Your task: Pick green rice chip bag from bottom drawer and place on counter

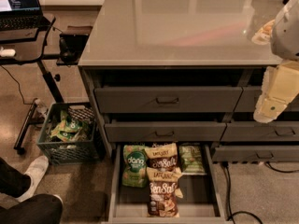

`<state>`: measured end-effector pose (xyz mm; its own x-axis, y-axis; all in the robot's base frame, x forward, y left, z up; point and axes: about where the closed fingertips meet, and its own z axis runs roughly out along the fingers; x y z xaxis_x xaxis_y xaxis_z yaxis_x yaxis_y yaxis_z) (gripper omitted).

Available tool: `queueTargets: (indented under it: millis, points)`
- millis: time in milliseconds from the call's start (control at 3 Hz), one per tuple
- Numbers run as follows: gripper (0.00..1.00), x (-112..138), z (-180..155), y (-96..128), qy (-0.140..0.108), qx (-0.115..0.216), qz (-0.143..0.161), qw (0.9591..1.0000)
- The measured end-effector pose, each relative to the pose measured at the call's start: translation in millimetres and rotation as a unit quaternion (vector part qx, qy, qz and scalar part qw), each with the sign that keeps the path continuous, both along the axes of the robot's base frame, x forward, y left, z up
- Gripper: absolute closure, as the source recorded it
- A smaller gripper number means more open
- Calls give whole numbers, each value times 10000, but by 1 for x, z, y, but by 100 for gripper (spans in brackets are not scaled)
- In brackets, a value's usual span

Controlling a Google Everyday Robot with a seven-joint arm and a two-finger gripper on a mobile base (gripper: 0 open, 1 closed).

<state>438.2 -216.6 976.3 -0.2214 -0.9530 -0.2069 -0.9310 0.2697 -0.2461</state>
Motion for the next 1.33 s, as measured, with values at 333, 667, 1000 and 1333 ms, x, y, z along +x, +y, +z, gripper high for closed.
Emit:
queueTargets:
  millis: [333,667,1000,1333]
  points:
    - [0,0,0,0,-1,0,0,10000]
    - [0,3,-19,11,-109,61,-10,9999]
    - [0,15,-91,24,20,290,20,9996]
    - [0,33,-166,33,169,538,85,9984]
